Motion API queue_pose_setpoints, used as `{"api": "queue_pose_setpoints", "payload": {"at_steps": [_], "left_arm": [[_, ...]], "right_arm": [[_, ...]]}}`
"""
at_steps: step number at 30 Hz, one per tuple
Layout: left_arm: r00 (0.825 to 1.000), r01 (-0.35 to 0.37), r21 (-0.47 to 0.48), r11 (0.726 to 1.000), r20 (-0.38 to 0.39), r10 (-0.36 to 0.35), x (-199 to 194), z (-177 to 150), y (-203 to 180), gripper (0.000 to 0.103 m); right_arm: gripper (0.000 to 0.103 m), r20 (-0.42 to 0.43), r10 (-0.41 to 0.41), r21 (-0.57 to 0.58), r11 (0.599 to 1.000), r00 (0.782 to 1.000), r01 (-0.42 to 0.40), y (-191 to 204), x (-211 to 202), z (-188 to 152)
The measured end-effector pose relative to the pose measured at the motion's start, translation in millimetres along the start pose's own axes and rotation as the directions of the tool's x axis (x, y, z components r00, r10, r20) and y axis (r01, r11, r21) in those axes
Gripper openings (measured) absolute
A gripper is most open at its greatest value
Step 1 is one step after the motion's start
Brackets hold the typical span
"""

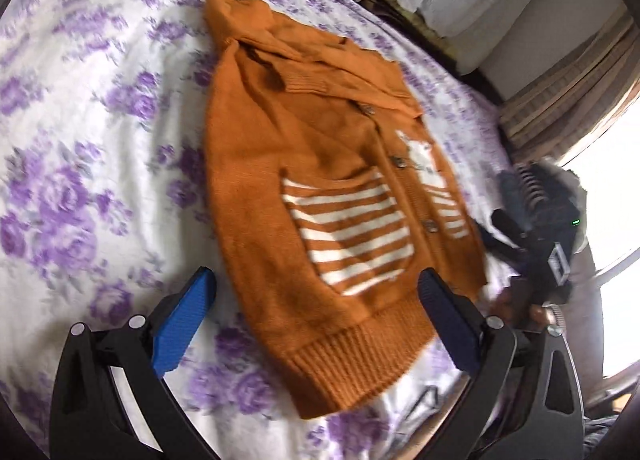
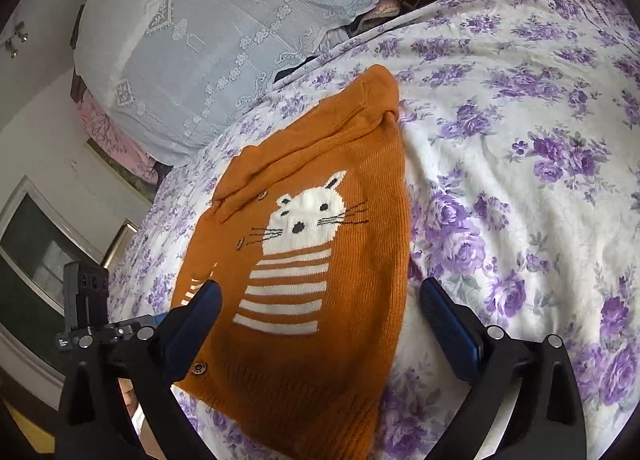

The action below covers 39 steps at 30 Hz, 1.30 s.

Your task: Fold small clothes

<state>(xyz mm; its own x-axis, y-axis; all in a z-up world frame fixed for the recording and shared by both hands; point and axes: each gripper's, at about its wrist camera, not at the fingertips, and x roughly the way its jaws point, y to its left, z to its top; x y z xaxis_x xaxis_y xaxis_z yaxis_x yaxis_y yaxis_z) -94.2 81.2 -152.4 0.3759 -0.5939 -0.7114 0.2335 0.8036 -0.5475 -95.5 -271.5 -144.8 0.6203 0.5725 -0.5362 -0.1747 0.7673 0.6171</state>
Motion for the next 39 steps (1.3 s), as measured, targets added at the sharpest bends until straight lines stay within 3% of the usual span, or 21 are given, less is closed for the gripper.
{"api": "queue_pose_setpoints", "payload": {"at_steps": [5, 8, 9, 10, 11, 18, 25, 26, 28, 29, 30, 34, 39], "left_arm": [[0.998, 0.056, -0.027, 0.998, -0.017, -0.056, -1.8, -11.1, 1.8, 0.083], [0.995, 0.096, -0.052, 0.994, -0.031, -0.098, -2.2, -15.9, 5.0, 0.053], [0.991, 0.122, -0.062, 0.991, -0.053, -0.126, 2.2, -15.6, 5.7, 0.031], [0.986, 0.144, -0.073, 0.987, -0.073, -0.149, 7.2, -14.3, 6.9, 0.017], [0.979, 0.168, -0.092, 0.981, -0.101, -0.177, 16.1, -13.8, 7.9, 0.016], [0.982, 0.152, -0.067, 0.986, -0.101, -0.159, 22.8, -12.0, -0.9, 0.012], [0.965, 0.215, -0.178, 0.960, -0.112, -0.237, 31.0, -5.3, 15.7, 0.014], [0.965, 0.217, -0.173, 0.961, -0.111, -0.238, 31.7, -3.8, 14.4, 0.014], [0.973, 0.194, -0.138, 0.971, -0.097, -0.208, 27.5, -4.9, 8.5, 0.009], [0.976, 0.190, -0.124, 0.974, -0.088, -0.201, 23.9, -5.7, 6.3, 0.008], [0.978, 0.188, -0.106, 0.977, -0.071, -0.196, 17.9, -6.6, 3.9, 0.008], [0.986, 0.166, -0.054, 0.985, -0.013, -0.167, -1.1, -4.7, -2.0, 0.008], [0.993, 0.118, 0.006, 0.993, -0.009, -0.118, -6.0, 11.0, -12.2, 0.008]], "right_arm": [[0.099, 0.025, 0.069, 0.091, 0.993, 0.997, -0.071, -15.3, -16.8, -0.3], [0.099, 0.034, 0.075, 0.086, 0.993, 0.997, -0.077, -18.0, -22.0, -3.9], [0.099, 0.028, 0.068, 0.078, 0.995, 0.997, -0.070, -17.2, -21.6, -4.1], [0.099, 0.013, 0.052, 0.065, 0.996, 0.999, -0.053, -15.4, -19.2, -4.0], [0.099, 0.003, 0.042, 0.059, 0.997, 0.999, -0.042, -14.0, -17.6, -4.0], [0.096, -0.060, 0.025, 0.028, 0.999, 0.998, -0.023, -12.7, -20.9, -6.2], [0.090, -0.126, 0.019, -0.036, 0.999, 0.992, -0.024, 2.2, -14.7, -16.0], [0.082, -0.130, 0.025, -0.041, 0.999, 0.991, -0.030, 4.3, -9.6, -14.5], [0.055, -0.147, 0.027, -0.045, 0.998, 0.989, -0.034, 6.9, 2.2, -11.4], [0.034, -0.161, 0.026, -0.038, 0.999, 0.987, -0.033, 6.7, 6.0, -12.3], [0.027, -0.169, 0.022, -0.034, 0.999, 0.985, -0.028, 5.5, 7.5, -13.1], [0.019, -0.144, 0.033, -0.040, 0.998, 0.989, -0.039, 4.8, -8.0, -17.9], [0.013, -0.130, 0.048, -0.063, 0.996, 0.990, -0.056, 9.1, -12.4, -12.7]]}}
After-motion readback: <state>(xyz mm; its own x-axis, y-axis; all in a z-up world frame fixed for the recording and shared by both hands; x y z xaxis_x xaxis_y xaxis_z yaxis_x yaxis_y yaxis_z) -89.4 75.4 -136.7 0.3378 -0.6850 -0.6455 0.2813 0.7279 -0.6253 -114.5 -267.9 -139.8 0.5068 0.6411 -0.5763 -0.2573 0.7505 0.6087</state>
